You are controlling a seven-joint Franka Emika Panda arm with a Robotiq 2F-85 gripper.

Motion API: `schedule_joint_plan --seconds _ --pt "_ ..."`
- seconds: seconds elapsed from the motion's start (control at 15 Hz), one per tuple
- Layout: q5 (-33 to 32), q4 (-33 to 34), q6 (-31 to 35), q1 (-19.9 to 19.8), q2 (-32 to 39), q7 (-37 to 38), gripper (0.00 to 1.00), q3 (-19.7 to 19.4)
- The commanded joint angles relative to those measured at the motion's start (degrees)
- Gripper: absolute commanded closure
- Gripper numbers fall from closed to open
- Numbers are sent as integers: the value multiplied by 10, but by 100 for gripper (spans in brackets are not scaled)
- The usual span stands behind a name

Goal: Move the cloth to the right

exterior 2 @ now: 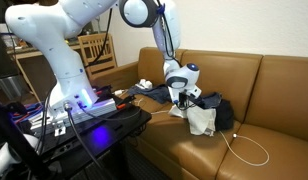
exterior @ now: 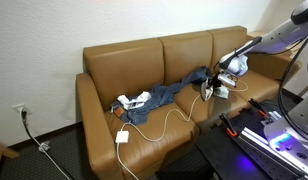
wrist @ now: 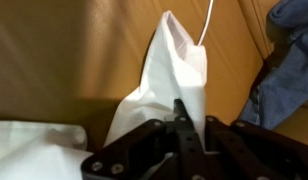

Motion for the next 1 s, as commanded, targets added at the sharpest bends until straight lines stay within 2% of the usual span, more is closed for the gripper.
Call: schedule_joint_plan --seconds 0.0,0.07,0.2,0.33,0.4,0.6,0.8,0.93 --pt "60 89 -88 78 33 -1 91 -57" --pt "78 107 -104 101 32 14 67 -81" --pt "106 124 -115 142 23 36 63 -133" --pt "117 105 -87 192 -7 68 49 -198" --pt "115 79 -65 205 -30 63 42 -218" --pt "103 -6 -41 238 -105 28 21 -247" --pt "96 -81 -34 263 -169 -3 2 -255" --pt "93 -138 -11 275 -219 -23 0 -257"
